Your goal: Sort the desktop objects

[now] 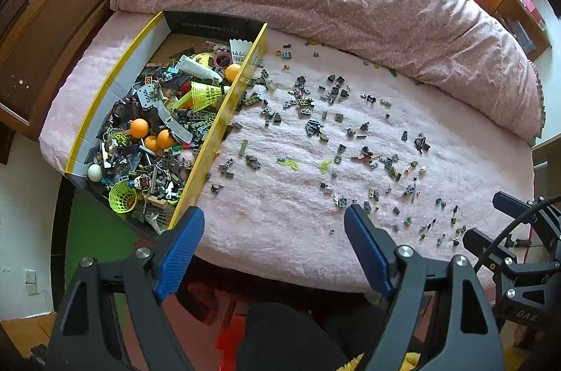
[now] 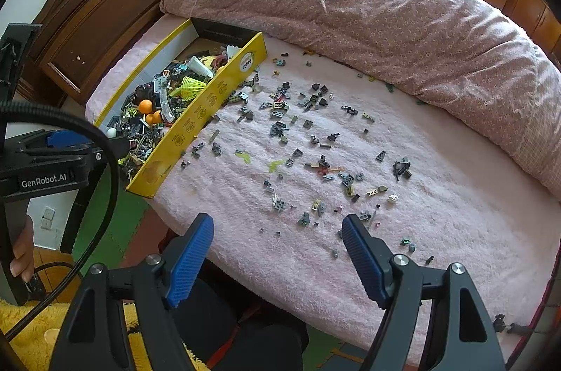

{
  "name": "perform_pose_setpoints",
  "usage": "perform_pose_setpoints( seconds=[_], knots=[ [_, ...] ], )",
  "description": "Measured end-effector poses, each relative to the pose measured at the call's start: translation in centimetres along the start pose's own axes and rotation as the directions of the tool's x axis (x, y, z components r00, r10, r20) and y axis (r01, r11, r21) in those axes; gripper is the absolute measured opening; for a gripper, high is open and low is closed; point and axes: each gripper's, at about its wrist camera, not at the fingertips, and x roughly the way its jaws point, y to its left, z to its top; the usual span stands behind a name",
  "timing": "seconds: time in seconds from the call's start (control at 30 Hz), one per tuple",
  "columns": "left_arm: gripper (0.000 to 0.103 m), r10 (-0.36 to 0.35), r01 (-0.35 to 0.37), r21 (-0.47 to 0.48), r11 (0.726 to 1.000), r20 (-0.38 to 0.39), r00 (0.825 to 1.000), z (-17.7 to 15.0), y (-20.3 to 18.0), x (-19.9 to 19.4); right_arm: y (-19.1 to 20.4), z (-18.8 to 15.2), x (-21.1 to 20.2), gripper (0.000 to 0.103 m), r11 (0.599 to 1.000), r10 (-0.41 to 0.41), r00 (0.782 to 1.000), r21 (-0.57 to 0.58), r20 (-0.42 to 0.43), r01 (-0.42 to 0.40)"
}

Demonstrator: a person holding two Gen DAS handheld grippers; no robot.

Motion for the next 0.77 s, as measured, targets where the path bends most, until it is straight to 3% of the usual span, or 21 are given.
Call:
perform_pose_setpoints(
  seconds=[0.43, 0.77],
  knots=[
    [0.083, -0.008, 0.008, 0.013, 1.0, -0.013, 1.0, 0.0, -0.1, 0.3, 0.0, 0.0, 0.1, 0.078, 1.0, 0.001, 1.0, 0.004, -0.003, -0.001],
    [0.083, -0.007, 0.012, 0.132, 0.991, -0.038, 0.999, 0.6, -3.6, 1.9, -2.3, -1.0, 0.9, 0.078, 0.996, 0.0, 1.0, 0.089, -0.023, 0.002]
  ],
)
